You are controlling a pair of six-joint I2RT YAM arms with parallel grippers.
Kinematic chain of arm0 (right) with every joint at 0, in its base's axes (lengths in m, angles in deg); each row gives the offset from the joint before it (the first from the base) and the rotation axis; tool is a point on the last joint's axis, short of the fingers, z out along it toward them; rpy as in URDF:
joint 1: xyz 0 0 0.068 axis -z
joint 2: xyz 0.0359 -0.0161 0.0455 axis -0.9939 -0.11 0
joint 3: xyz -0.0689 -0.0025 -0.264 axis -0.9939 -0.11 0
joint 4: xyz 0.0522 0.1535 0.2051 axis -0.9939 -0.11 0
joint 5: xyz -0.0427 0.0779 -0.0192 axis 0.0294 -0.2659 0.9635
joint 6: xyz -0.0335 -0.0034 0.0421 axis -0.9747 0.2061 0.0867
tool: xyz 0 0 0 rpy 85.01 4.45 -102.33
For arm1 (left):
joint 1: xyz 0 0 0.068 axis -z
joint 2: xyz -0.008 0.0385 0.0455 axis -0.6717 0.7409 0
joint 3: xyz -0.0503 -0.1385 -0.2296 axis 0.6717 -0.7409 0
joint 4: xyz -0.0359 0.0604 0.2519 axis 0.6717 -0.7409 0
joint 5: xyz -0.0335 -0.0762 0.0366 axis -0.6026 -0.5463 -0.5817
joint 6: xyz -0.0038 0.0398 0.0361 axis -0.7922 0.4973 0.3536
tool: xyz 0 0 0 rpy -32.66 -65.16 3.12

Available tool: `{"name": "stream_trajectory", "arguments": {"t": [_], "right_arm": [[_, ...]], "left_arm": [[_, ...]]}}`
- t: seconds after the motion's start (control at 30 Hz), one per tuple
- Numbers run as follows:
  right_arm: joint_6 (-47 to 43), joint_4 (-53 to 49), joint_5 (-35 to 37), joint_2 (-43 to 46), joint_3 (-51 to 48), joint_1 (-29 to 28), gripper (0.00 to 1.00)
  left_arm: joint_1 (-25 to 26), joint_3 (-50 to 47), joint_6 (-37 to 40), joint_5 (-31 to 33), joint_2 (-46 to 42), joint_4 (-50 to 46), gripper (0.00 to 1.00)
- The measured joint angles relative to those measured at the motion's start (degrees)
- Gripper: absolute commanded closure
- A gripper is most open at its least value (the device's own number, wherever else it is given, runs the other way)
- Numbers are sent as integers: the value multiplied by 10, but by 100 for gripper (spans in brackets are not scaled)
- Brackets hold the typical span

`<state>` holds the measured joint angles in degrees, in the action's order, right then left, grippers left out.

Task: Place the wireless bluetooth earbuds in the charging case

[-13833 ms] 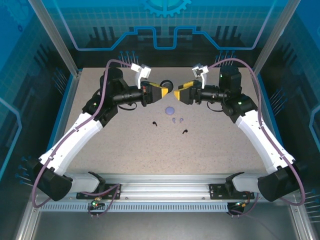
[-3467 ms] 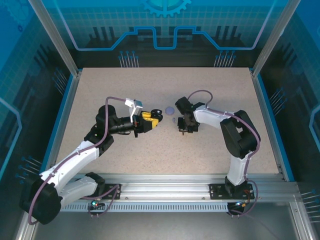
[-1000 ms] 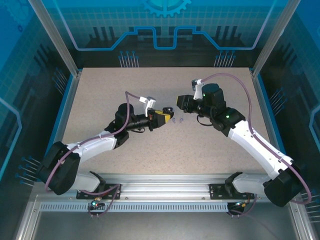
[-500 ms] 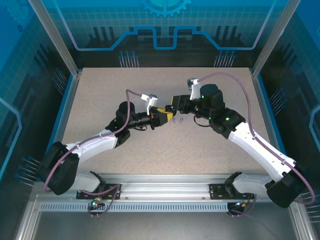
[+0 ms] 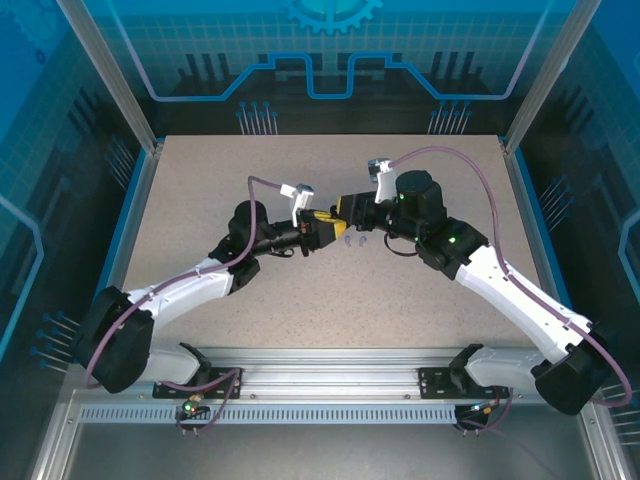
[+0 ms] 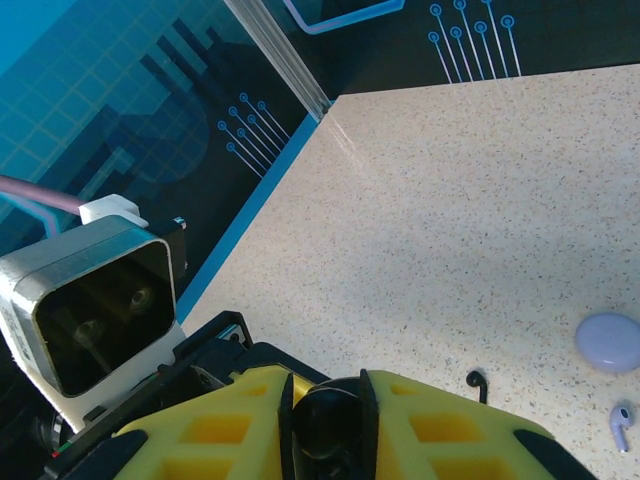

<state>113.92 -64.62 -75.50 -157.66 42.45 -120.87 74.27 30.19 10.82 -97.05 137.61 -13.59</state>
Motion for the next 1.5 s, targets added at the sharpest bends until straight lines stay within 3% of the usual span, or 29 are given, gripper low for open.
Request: {"name": "stream_trajectory", "arguments": {"t": [1.5], "right_arm": [[-33,-20,9,0,15,-9,75]], "left_arm": [[3,10,-4,22,-14,-11,88]]}}
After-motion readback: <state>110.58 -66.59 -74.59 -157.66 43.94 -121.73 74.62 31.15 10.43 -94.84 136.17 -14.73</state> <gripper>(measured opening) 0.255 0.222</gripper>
